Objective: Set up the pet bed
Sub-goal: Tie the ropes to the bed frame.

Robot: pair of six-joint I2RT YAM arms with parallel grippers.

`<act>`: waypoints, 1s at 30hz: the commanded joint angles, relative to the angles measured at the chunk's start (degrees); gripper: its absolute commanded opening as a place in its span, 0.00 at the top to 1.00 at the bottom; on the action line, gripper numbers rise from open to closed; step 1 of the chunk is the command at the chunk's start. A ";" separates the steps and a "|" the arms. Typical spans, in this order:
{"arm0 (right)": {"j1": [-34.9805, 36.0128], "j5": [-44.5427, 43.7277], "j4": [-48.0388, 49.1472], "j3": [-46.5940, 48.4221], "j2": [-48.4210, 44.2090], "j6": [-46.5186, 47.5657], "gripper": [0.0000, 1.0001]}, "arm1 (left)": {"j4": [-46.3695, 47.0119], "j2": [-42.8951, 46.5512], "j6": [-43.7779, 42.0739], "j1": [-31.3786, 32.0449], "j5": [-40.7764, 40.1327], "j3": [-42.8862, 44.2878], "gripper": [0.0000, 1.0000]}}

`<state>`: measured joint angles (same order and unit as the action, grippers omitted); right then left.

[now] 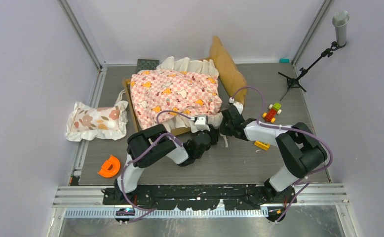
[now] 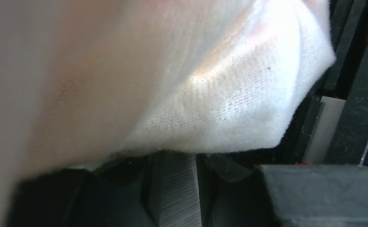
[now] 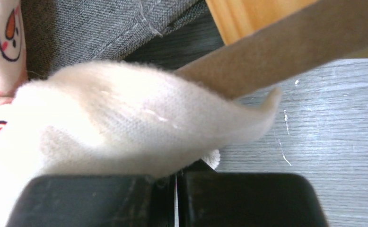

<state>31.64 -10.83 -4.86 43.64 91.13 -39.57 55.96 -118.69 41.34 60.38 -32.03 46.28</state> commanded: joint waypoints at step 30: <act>-2.43 7.56 8.35 -4.57 -3.84 -8.85 0.99 | 4.14 -2.08 0.12 -1.45 4.70 -3.28 0.57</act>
<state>29.74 -7.35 2.20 40.12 90.30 -43.33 60.75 -119.57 40.05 59.48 -29.89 45.08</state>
